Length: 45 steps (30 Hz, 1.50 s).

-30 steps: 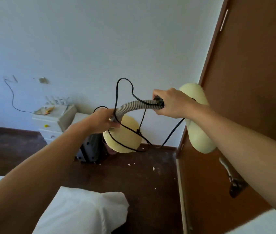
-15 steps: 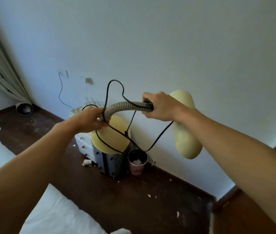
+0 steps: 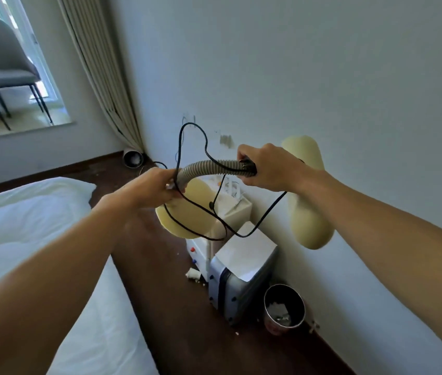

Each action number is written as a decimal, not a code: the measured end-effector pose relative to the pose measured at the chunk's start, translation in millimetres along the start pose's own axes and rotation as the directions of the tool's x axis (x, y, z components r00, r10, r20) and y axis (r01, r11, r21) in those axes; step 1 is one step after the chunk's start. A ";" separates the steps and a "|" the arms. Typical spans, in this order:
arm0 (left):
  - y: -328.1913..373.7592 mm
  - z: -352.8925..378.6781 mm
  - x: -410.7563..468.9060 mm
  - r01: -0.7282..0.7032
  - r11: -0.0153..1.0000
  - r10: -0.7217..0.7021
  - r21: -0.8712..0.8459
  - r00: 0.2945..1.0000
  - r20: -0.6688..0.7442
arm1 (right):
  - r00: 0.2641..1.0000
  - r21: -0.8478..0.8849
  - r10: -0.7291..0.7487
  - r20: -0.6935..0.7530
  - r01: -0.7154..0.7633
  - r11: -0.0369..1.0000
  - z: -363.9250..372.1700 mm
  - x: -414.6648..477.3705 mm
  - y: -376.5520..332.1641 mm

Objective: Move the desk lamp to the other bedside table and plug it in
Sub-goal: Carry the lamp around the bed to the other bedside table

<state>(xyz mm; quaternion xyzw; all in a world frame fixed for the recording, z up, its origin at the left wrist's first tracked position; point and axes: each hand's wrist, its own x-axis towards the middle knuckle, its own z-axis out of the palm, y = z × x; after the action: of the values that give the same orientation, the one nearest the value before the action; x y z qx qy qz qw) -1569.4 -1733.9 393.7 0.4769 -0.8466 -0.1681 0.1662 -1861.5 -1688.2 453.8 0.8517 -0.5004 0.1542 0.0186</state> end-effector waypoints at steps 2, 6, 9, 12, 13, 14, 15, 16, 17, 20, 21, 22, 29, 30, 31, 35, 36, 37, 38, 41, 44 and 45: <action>-25.1 -5.1 24.7 0.057 0.998 -0.057 0.017 0.998 -0.011 | 0.998 0.010 -0.057 -0.006 0.057 0.998 16.2 42.5 20.6; -69.2 -21.7 68.5 0.158 0.986 -0.153 0.049 0.985 -0.079 | 0.982 0.045 -0.184 -0.031 0.185 0.982 39.7 129.3 49.0; -107.5 -44.6 96.5 0.264 0.963 -0.253 0.058 0.956 -0.147 | 0.965 0.055 -0.260 -0.029 0.261 0.964 50.9 204.6 62.6; -147.7 -63.0 114.4 0.344 0.939 -0.329 0.025 0.916 -0.231 | 0.938 0.075 -0.344 -0.048 0.347 0.935 64.4 281.8 62.9; -160.6 -67.6 116.5 0.374 0.927 -0.358 0.016 0.897 -0.259 | 0.923 0.085 -0.381 -0.047 0.384 0.920 70.4 306.0 58.7; -174.9 -72.9 117.7 0.407 0.913 -0.389 0.005 0.876 -0.286 | 0.908 0.094 -0.417 -0.045 0.419 0.903 77.7 330.8 52.9; -188.7 -77.4 118.6 0.435 0.900 -0.418 -0.010 0.857 -0.302 | 0.893 0.103 -0.447 -0.041 0.449 0.887 84.5 351.9 47.6; -207.4 -84.0 120.1 0.457 0.889 -0.441 -0.025 0.840 -0.317 | 0.879 0.113 -0.476 -0.037 0.476 0.872 93.8 376.7 40.3; -224.4 -89.7 121.5 0.472 0.881 -0.458 -0.038 0.829 -0.322 | 0.866 0.120 -0.499 -0.040 0.500 0.858 103.4 397.1 34.7; -286.8 -108.0 131.1 0.516 0.854 -0.506 -0.064 0.797 -0.331 | 0.834 0.125 -0.548 -0.054 0.550 0.825 138.3 464.6 15.8; -310.6 -114.8 137.3 0.519 0.853 -0.508 -0.065 0.794 -0.334 | 0.830 0.125 -0.555 -0.056 0.557 0.821 150.3 490.1 10.9; -332.2 -121.2 143.5 0.523 0.850 -0.514 -0.070 0.791 -0.330 | 0.828 0.123 -0.559 -0.052 0.560 0.819 160.4 513.4 6.4; -507.0 -193.9 209.8 0.541 0.836 -0.540 -0.089 0.783 -0.309 | 0.792 0.106 -0.611 -0.022 0.609 0.786 220.6 708.6 -31.3; -528.8 -205.8 222.1 0.543 0.836 -0.540 -0.084 0.786 -0.302 | 0.794 0.101 -0.607 -0.027 0.606 0.789 227.0 732.4 -32.5; -547.3 -216.9 235.0 0.535 0.841 -0.532 -0.080 0.790 -0.304 | 0.799 0.101 -0.601 -0.037 0.601 0.793 233.3 753.6 -32.3; -618.9 -246.1 300.5 0.481 0.876 -0.470 -0.036 0.835 -0.285 | 0.833 0.092 -0.549 -0.067 0.553 0.828 261.5 832.6 -10.8; -635.8 -250.0 318.7 0.474 0.880 -0.465 -0.033 0.844 -0.267 | 0.843 0.087 -0.534 -0.062 0.538 0.838 269.2 851.3 -2.5; -652.5 -253.2 337.2 0.465 0.884 -0.458 -0.034 0.853 -0.250 | 0.852 0.084 -0.521 -0.059 0.524 0.848 277.6 870.5 6.2; -670.3 -255.2 355.9 0.455 0.890 -0.450 -0.034 0.862 -0.236 | 0.859 0.081 -0.507 -0.064 0.511 0.856 285.5 890.2 14.8; -723.6 -264.4 413.8 0.434 0.900 -0.430 -0.031 0.878 -0.210 | 0.869 0.043 -0.492 -0.049 0.494 0.868 309.9 955.8 40.8; -786.1 -278.7 475.7 0.427 0.904 -0.422 -0.026 0.881 -0.215 | 0.870 0.045 -0.488 -0.071 0.492 0.870 338.1 1038.9 67.9; -808.9 -287.7 499.3 0.438 0.899 -0.431 -0.025 0.873 -0.229 | 0.871 0.052 -0.485 -0.075 0.489 0.871 348.4 1073.7 76.2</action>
<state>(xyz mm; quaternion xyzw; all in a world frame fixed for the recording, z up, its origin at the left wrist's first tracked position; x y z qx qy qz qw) -1078.9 -2596.5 351.3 0.6731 -0.6953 -0.1333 0.2138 -1357.0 -2700.1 414.8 0.9455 -0.2632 0.1871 0.0420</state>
